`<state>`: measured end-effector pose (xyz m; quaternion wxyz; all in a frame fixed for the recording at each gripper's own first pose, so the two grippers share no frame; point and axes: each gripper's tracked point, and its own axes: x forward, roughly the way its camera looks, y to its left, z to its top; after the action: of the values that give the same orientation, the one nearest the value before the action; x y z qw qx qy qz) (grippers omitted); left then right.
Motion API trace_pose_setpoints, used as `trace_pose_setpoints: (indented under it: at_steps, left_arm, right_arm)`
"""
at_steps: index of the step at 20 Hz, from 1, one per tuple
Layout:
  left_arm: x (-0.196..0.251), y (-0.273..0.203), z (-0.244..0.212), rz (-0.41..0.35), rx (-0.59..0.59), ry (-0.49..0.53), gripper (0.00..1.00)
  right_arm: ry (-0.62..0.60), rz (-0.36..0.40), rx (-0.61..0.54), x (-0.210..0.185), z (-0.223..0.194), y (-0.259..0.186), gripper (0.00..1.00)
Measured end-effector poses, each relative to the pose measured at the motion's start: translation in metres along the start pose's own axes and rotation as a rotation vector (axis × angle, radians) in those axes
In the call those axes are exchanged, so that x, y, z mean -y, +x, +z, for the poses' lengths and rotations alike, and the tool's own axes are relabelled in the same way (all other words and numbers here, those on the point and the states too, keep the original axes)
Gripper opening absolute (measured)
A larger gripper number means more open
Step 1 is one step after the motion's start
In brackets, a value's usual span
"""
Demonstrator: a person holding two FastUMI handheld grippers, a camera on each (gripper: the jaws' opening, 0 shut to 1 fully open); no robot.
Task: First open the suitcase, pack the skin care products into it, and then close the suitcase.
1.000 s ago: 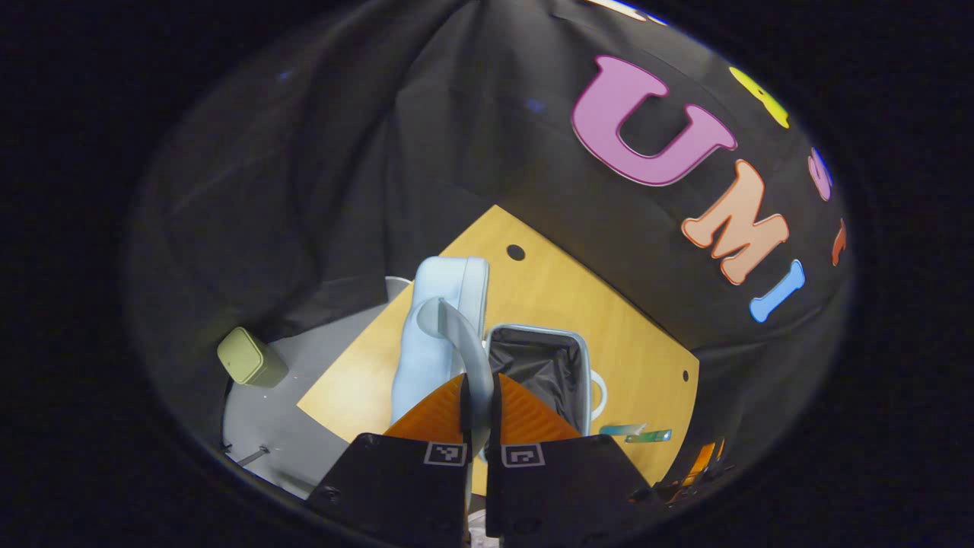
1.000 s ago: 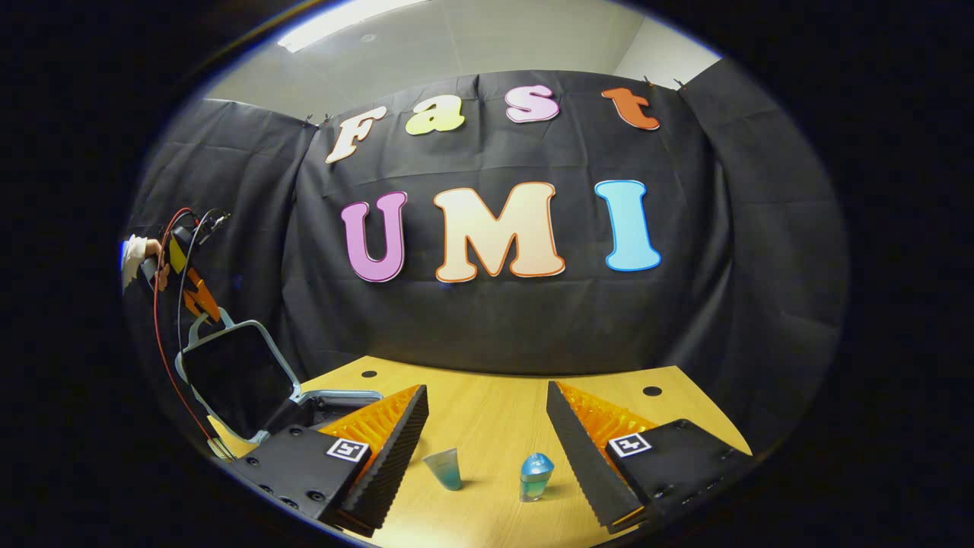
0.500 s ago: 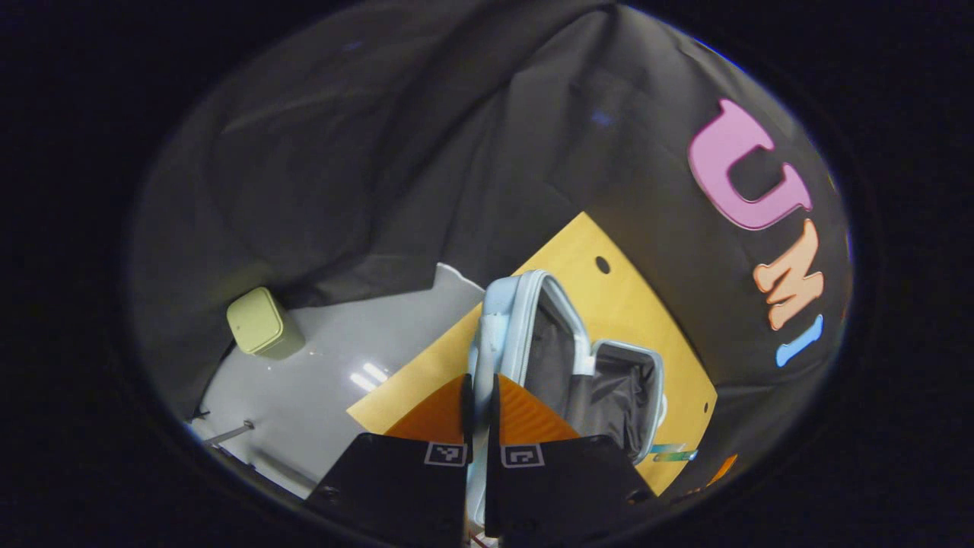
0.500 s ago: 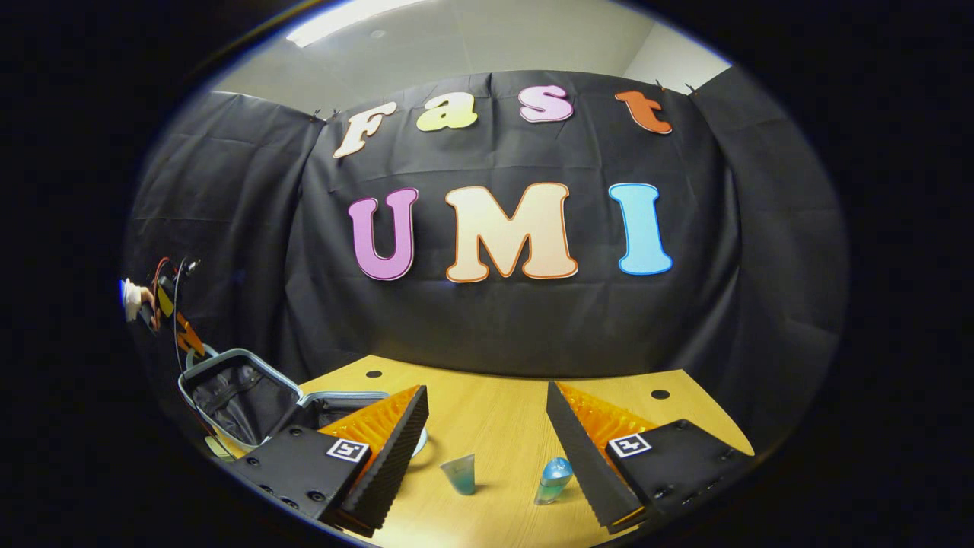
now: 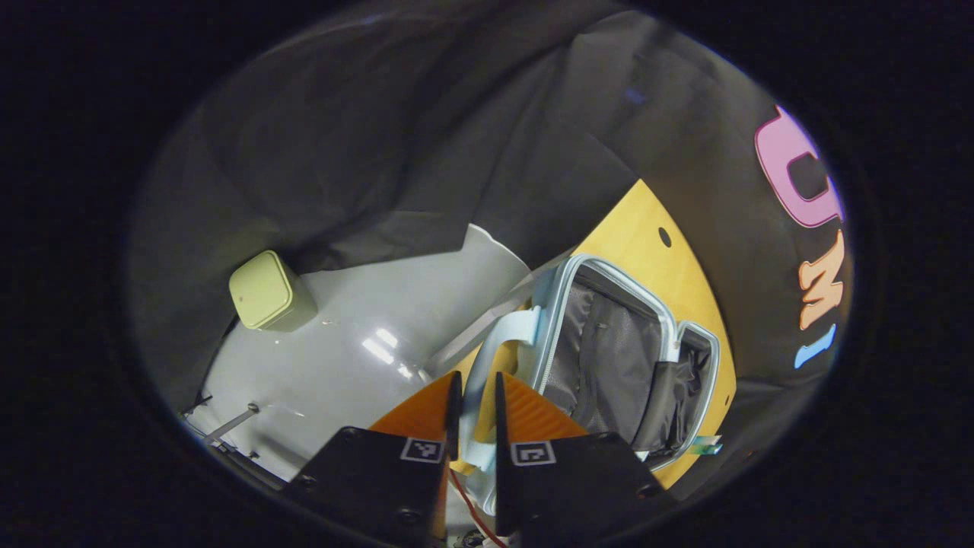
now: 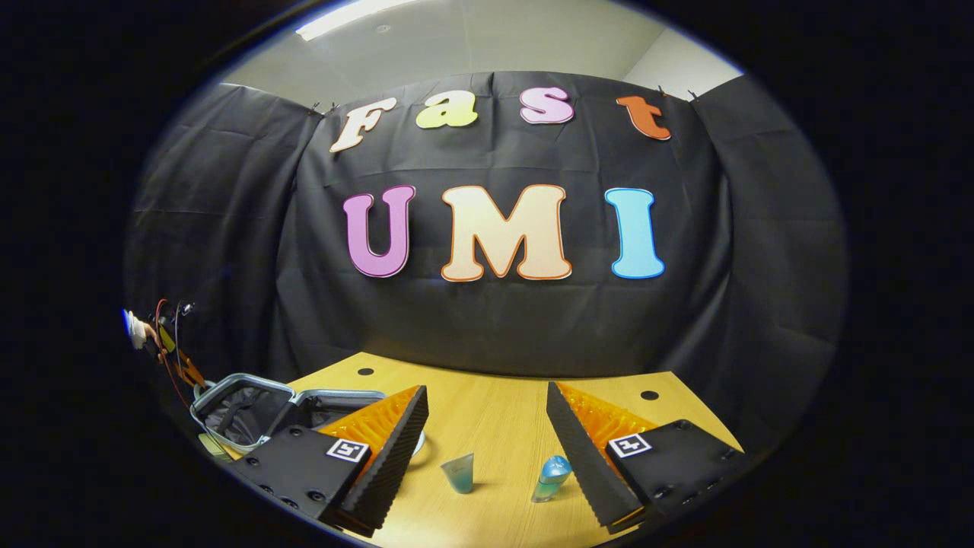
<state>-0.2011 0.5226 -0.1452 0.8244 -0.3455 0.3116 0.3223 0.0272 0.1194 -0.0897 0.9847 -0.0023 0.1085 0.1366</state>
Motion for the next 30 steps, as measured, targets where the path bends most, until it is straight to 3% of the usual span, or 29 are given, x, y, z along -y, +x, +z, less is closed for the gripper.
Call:
trace_pose_setpoints:
  at_steps: [1, 2, 5, 8, 10, 15, 19, 22, 26, 30]
  left_arm:
    - [0.006, -0.005, 0.001, -0.019, 0.003, -0.006, 0.23]
    - [0.01, -0.008, 0.002, -0.022, 0.019, -0.001, 0.19]
    - [0.022, -0.034, 0.015, 0.024, 0.127, 0.124, 1.0]
    - [0.071, -0.064, 0.018, 0.026, 0.237, 0.316, 0.98]
    - [0.124, -0.087, 0.012, -0.021, 0.325, 0.442, 0.96]
    - [0.283, -0.137, -0.049, -0.243, 0.467, 0.698, 0.96]
    - [0.394, -0.124, -0.132, -0.423, 0.523, 0.83, 0.96]
    - [0.444, -0.097, -0.196, -0.466, 0.51, 0.897, 0.96]
    - [0.51, -0.056, -0.28, -0.612, 0.475, 0.853, 0.96]
    - [0.542, -0.008, -0.328, -0.628, 0.471, 0.874, 0.96]
  right_arm:
    - [0.003, -0.004, -0.001, 0.001, -0.002, 0.0, 0.98]
    - [0.003, -0.008, -0.001, 0.002, -0.002, -0.001, 0.98]
    - [0.001, -0.017, -0.008, 0.009, -0.005, 0.0, 0.98]
    - [0.001, -0.024, -0.011, 0.019, -0.006, 0.0, 0.98]
    - [0.0, -0.026, -0.019, 0.026, -0.011, 0.0, 0.98]
    - [0.016, -0.009, -0.053, 0.045, -0.028, 0.004, 0.98]
    - [0.036, 0.031, -0.112, 0.054, -0.063, 0.015, 0.98]
    - [0.051, 0.062, -0.133, 0.06, -0.085, 0.024, 0.98]
    - [0.062, 0.083, -0.156, 0.073, -0.121, 0.04, 0.96]
    - [0.074, 0.111, -0.188, 0.081, -0.16, 0.06, 0.99]
